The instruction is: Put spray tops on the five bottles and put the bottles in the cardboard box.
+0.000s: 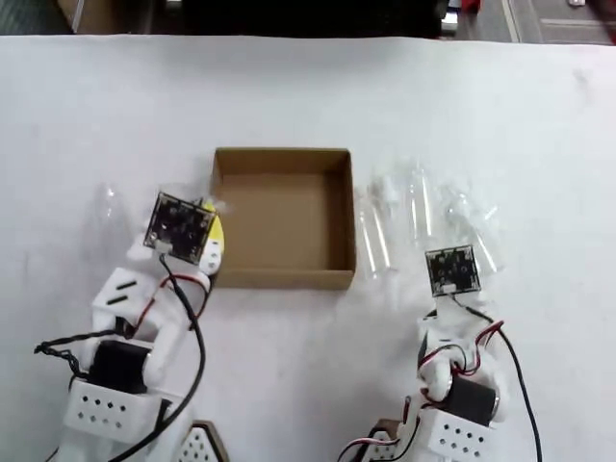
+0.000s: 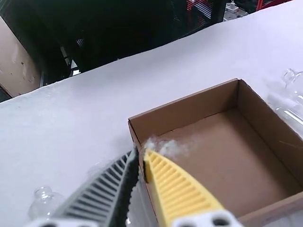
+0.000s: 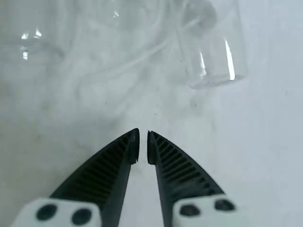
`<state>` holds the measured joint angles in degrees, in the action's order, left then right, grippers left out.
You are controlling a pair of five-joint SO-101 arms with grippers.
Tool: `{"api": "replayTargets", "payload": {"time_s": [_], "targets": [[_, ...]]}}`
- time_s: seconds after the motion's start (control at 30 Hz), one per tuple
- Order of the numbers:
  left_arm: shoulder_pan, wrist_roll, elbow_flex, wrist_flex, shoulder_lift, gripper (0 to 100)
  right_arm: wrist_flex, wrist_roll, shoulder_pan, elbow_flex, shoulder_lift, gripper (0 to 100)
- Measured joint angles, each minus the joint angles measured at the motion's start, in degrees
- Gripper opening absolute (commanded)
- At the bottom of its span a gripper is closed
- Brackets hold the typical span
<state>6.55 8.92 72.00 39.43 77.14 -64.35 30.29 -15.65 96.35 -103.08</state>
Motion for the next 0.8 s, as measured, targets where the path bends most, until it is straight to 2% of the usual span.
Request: {"api": "replayTargets", "payload": {"time_s": [0.1,0.27,0.4,0.5,0.67,0.8], "targets": [[0.0,0.0,0.0,0.0,0.0,2,0.0,1.8,0.0,0.0,0.0,3.4],[0.0,0.0,0.2,-0.9,0.0,2,2.1,2.0,-5.8,0.0,0.0,19.0],[0.0,0.0,2.5,-3.5,0.0,3,3.6,-5.0,-11.8,0.0,0.0,27.6],[0.0,0.0,2.8,-4.4,0.0,3,3.9,-11.3,-13.7,0.0,0.0,23.5],[0.0,0.0,2.8,-4.5,0.0,3,3.9,-13.4,-13.9,0.0,0.0,1.2],[0.0,0.0,2.8,-4.5,0.0,3,4.3,-9.4,-13.8,0.0,0.0,4.9]]}}
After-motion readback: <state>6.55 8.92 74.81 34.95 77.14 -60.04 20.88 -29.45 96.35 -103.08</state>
